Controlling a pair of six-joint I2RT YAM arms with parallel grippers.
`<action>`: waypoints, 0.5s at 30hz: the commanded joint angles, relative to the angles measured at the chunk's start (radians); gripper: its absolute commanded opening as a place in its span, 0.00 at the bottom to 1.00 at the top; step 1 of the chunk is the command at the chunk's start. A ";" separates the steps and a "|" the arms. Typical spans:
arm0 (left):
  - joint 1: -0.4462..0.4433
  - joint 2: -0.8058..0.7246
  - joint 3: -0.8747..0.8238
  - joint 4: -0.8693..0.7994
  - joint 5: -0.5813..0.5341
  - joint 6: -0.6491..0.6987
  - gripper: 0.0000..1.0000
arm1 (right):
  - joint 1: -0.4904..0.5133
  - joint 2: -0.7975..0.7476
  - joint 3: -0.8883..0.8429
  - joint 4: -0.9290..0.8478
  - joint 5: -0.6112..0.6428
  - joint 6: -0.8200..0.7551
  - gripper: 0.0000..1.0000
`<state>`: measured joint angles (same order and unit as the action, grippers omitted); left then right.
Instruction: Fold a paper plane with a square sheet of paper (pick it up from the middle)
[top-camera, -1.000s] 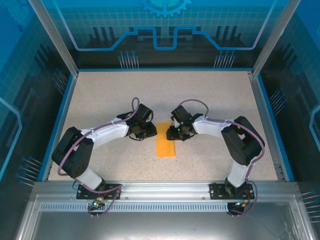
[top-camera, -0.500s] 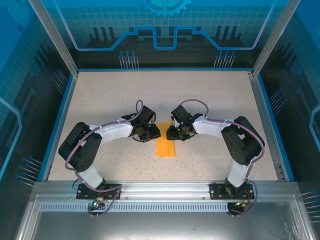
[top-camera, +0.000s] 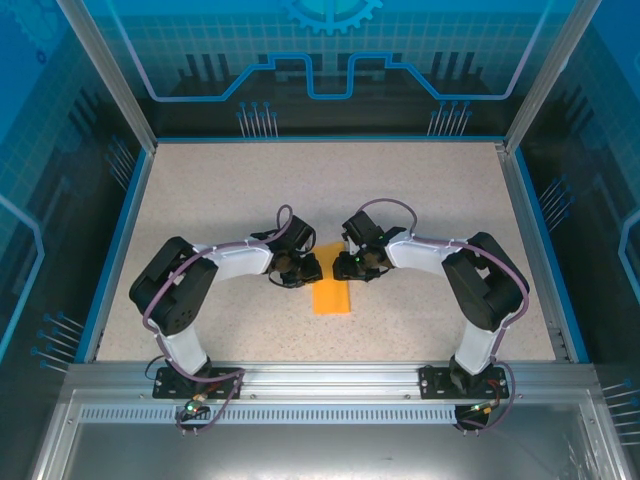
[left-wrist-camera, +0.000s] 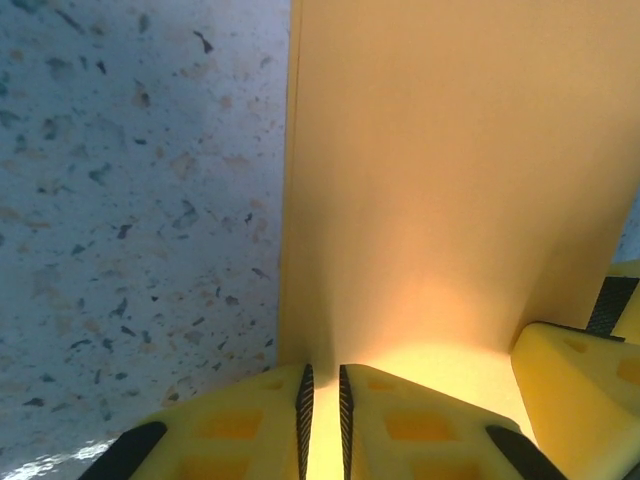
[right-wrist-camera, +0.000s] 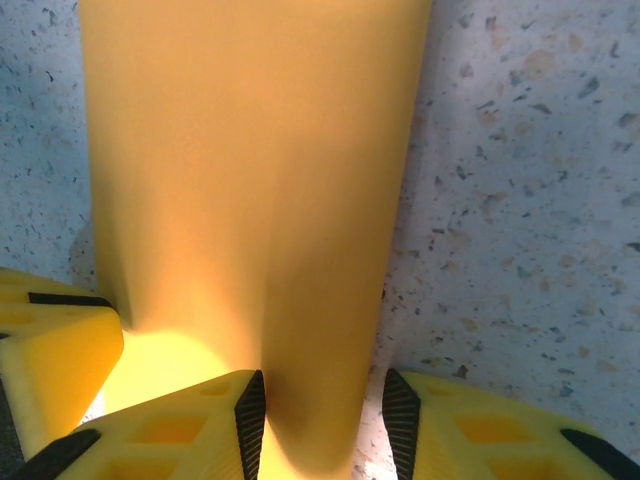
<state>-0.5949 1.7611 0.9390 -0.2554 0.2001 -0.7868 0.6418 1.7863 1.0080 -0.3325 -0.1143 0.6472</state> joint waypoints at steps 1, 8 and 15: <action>-0.007 0.039 0.005 -0.019 0.007 0.013 0.13 | 0.013 0.039 -0.004 -0.042 0.008 0.011 0.40; -0.006 0.055 -0.001 -0.064 -0.031 0.036 0.11 | 0.013 0.040 -0.005 -0.042 0.005 0.012 0.40; -0.007 0.075 -0.005 -0.103 -0.070 0.064 0.10 | 0.013 0.020 -0.005 -0.051 0.012 0.014 0.41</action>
<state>-0.5949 1.7741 0.9474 -0.2676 0.1951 -0.7563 0.6418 1.7863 1.0080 -0.3325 -0.1143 0.6510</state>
